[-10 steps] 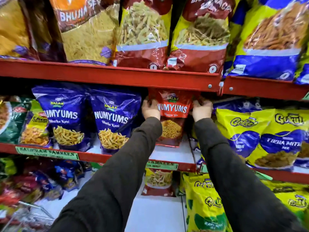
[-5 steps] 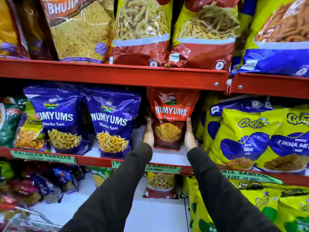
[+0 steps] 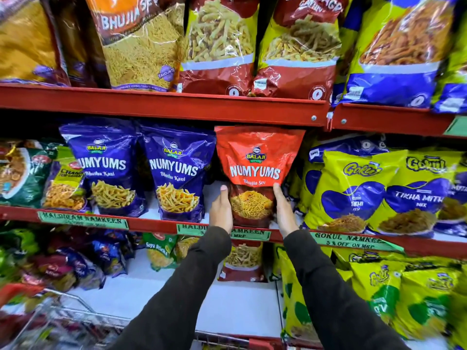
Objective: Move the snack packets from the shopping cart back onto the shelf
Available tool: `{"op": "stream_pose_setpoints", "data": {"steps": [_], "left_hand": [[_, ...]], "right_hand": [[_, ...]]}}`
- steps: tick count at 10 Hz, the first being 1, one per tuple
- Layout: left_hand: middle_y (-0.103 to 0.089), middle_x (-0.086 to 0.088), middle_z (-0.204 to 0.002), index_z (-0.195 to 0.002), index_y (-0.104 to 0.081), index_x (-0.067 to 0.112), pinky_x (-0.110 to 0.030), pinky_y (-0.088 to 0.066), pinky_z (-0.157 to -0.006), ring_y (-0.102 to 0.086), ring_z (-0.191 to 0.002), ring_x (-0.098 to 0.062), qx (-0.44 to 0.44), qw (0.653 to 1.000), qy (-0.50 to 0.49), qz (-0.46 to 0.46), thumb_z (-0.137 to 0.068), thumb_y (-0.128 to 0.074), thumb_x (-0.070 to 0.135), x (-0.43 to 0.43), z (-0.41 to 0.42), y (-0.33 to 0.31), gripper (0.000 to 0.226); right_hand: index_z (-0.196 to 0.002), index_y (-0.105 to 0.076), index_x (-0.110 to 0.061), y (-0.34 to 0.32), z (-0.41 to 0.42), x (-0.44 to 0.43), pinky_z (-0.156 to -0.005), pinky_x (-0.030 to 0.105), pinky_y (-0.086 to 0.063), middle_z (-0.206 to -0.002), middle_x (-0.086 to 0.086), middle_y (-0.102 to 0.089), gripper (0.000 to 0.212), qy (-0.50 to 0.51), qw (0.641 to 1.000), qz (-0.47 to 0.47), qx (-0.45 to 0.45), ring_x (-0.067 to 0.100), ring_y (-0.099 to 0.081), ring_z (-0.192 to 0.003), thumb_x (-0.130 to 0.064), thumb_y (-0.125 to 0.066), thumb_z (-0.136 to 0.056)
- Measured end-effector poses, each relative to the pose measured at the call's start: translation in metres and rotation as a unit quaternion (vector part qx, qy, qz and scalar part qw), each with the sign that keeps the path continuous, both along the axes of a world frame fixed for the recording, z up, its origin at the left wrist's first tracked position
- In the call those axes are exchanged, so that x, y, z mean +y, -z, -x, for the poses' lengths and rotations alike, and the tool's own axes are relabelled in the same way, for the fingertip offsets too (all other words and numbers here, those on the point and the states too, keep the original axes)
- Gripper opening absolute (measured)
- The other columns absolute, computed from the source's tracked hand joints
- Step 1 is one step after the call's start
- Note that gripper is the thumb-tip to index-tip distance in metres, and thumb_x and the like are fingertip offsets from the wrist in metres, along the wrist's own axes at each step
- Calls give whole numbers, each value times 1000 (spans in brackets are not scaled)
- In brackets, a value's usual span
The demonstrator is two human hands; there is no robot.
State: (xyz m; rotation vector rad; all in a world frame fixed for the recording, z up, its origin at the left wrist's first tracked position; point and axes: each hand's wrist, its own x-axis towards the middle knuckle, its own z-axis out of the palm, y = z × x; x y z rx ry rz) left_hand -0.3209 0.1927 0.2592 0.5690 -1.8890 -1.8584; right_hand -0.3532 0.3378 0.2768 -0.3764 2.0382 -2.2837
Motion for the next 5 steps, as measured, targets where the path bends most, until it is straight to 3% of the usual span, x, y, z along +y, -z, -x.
{"op": "stream_pose_setpoints", "data": {"steps": [1,2,3,4,5], "left_hand": [[-66,-3,-115,-114,-65,26,-39,-38,-102,-54,-110,-24,1,999,42,22,-95,-30,62,2,-10,-3,54],[-45,-5,-154,-144,-47,22,-40,-26,-119,-39,-143,-26,-18,996,72,49,-98,-29,57,2,-16,-13,60],[-37,-6,-158,-149,-36,21,-45,-28,-121,-37,-144,-29,-24,992,96,79,-101,-29,50,-1,-25,-18,57],[-46,-9,-148,-145,-42,18,-41,-36,-116,-47,-134,-25,69,989,24,130,-103,-36,36,5,-42,-17,47],[-53,1,-119,-131,-52,24,-40,-47,-102,-53,-108,-12,184,962,-27,202,-102,-39,28,14,-58,-19,33]], "right_hand": [[-123,-52,-44,-1,-9,1,-85,9,-43,-101,-39,-60,40,4,999,-45,1,-17,-57,-92,-64,-42,-89],[-142,-40,-30,-6,-13,4,-104,34,-34,-136,-10,-48,69,-4,997,-77,-20,9,-45,-119,-69,-42,-85],[-143,-38,-23,-11,-25,12,-113,46,-32,-148,-1,-43,68,-4,992,-120,-34,21,-40,-136,-64,-40,-89],[-136,-45,-20,-26,-41,31,-107,44,-41,-142,4,-51,47,22,998,-66,-2,26,-47,-133,-46,-43,-97],[-129,-55,-15,-62,-68,61,-92,38,-55,-130,10,-57,35,76,994,10,81,29,-58,-120,-29,-51,-97]]}}
